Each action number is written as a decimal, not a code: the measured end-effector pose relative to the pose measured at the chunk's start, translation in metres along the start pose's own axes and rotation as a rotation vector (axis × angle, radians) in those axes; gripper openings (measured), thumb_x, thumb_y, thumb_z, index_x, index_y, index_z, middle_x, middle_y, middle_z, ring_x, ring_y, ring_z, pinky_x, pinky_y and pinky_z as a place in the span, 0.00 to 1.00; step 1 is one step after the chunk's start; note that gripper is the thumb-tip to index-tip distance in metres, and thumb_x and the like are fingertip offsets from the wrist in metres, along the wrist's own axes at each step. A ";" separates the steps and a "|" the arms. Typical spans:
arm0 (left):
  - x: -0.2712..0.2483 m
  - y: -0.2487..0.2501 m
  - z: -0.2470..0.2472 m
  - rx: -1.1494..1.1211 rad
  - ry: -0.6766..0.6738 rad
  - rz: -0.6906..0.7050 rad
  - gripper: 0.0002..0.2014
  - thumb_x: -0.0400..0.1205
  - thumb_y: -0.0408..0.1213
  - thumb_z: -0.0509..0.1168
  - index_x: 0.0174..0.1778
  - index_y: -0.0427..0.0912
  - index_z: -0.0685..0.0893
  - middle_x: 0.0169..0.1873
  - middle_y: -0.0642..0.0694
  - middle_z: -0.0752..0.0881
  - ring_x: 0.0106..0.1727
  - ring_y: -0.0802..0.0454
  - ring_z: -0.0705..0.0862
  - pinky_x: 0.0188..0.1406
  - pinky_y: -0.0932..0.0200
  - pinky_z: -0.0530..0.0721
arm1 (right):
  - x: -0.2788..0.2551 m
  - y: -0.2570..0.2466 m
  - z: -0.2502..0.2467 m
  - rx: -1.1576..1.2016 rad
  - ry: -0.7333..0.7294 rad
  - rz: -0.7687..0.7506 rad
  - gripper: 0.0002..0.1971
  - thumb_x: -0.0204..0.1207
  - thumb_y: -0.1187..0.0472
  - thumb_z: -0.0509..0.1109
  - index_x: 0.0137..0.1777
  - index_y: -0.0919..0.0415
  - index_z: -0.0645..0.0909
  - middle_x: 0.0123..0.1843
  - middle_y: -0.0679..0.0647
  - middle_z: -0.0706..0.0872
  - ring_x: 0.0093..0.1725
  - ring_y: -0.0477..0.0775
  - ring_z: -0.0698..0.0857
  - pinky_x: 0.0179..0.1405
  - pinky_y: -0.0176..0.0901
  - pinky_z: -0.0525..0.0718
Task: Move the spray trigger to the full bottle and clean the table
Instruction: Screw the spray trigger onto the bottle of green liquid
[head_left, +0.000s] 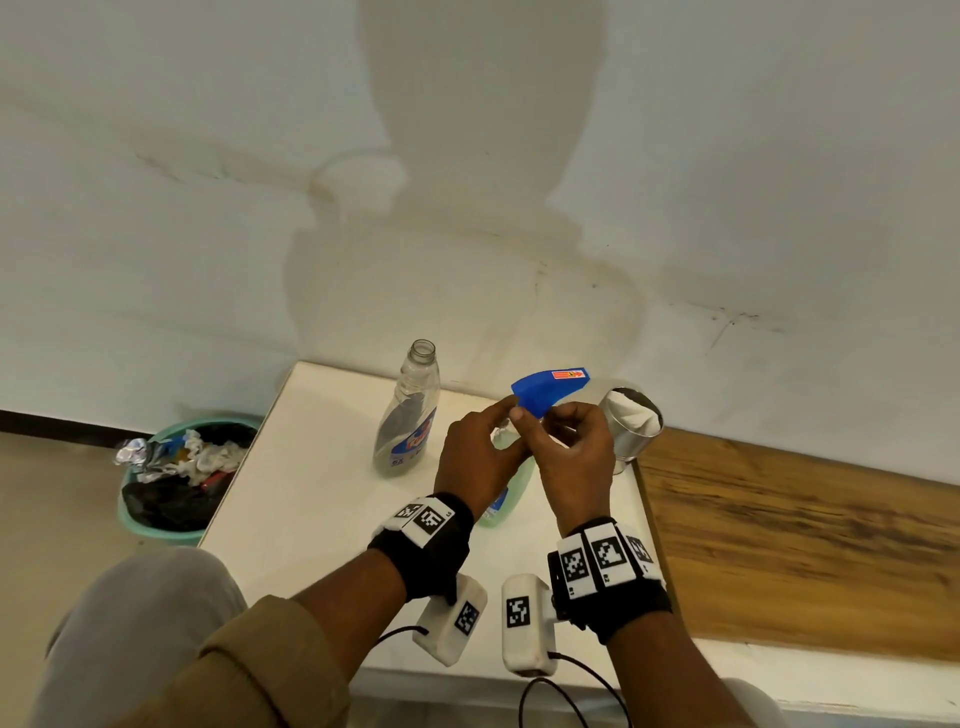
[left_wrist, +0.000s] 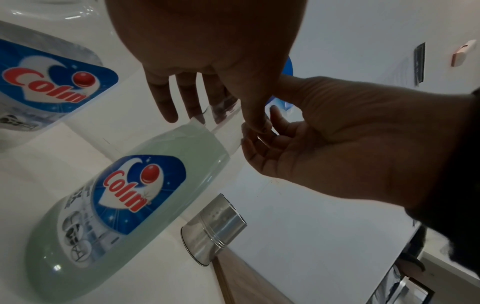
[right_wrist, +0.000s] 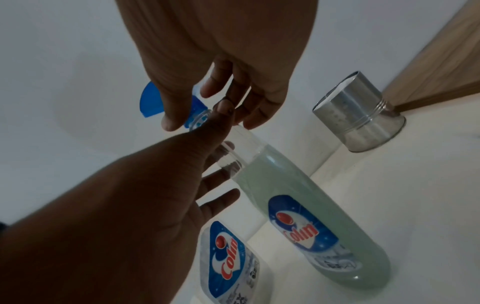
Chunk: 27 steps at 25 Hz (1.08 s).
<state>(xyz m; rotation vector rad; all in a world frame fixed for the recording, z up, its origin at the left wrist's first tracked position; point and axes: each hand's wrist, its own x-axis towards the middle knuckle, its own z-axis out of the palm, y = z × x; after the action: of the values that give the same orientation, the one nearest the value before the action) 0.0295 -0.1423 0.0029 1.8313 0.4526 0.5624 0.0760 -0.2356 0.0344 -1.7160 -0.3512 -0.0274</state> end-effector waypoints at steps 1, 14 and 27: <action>0.001 0.000 0.000 0.001 -0.010 -0.011 0.25 0.76 0.55 0.66 0.71 0.58 0.76 0.56 0.50 0.89 0.57 0.57 0.84 0.63 0.56 0.79 | -0.001 0.000 -0.002 0.017 0.000 0.015 0.25 0.64 0.52 0.84 0.54 0.60 0.76 0.48 0.53 0.88 0.50 0.53 0.89 0.49 0.43 0.89; 0.002 0.003 0.001 0.004 -0.012 0.009 0.28 0.74 0.56 0.68 0.71 0.56 0.77 0.60 0.50 0.88 0.60 0.55 0.84 0.63 0.55 0.80 | 0.020 0.000 -0.012 0.070 -0.149 0.059 0.36 0.66 0.62 0.83 0.74 0.54 0.73 0.65 0.53 0.86 0.65 0.54 0.84 0.67 0.54 0.82; 0.002 0.001 0.002 0.008 -0.006 0.021 0.26 0.74 0.54 0.69 0.70 0.56 0.78 0.58 0.52 0.88 0.55 0.59 0.83 0.61 0.55 0.81 | 0.021 -0.007 -0.013 -0.034 -0.192 -0.074 0.27 0.69 0.61 0.81 0.67 0.56 0.79 0.59 0.51 0.87 0.56 0.48 0.87 0.47 0.33 0.86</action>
<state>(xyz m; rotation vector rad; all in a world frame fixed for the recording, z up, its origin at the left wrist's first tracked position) 0.0323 -0.1427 0.0041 1.8466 0.4327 0.5696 0.0969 -0.2428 0.0485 -1.7435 -0.5593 0.0787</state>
